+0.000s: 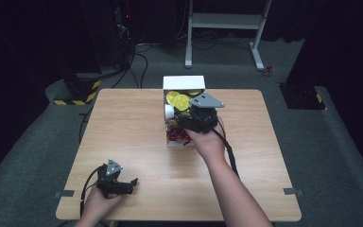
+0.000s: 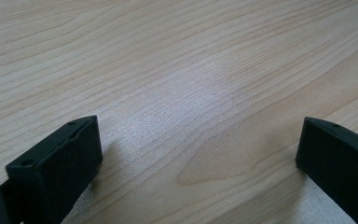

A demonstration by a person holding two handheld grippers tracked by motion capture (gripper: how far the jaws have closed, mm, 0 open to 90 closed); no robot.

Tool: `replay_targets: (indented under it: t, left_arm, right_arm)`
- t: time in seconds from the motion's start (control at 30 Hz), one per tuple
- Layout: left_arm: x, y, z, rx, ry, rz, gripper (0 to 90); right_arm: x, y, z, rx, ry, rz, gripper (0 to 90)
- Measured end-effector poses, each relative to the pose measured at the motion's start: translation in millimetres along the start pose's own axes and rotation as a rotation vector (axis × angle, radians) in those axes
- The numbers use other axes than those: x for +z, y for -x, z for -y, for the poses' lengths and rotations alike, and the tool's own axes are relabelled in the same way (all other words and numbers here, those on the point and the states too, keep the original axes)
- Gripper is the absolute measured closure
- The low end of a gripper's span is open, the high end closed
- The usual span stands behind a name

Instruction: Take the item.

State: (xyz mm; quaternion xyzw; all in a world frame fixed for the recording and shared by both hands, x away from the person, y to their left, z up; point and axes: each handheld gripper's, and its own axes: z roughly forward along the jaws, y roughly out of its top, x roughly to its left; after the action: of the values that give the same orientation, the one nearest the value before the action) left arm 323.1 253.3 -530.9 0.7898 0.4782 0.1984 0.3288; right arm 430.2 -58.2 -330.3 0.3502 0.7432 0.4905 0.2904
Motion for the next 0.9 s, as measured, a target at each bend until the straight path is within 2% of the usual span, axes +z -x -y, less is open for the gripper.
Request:
replay_targets:
  t: [0.2,0.37,0.47,0.67,0.9]
  left_arm:
    - [0.0,-0.1,0.0,0.001,0.0,0.001,0.6]
    - [0.0,-0.2,0.0,0.001,0.0,0.002,0.6]
    - [0.0,-0.2,0.0,0.001,0.0,0.002,0.6]
    - [-0.1,-0.2,0.1,0.001,0.0,0.003,0.6]
    - [-0.1,-0.3,0.1,0.003,0.0,0.004,0.6]
  right_arm:
    - [6.0,-0.7,-4.2,-0.01,0.003,0.022,33.1]
    - [10.0,-1.7,-9.7,0.003,0.014,0.014,36.3]
    - [13.4,-4.6,-13.3,-0.013,0.01,0.013,36.4]
    - [18.9,-7.1,-14.7,-0.014,0.007,0.044,30.9]
    - [25.3,-6.9,-11.0,-0.013,-0.038,0.062,26.8]
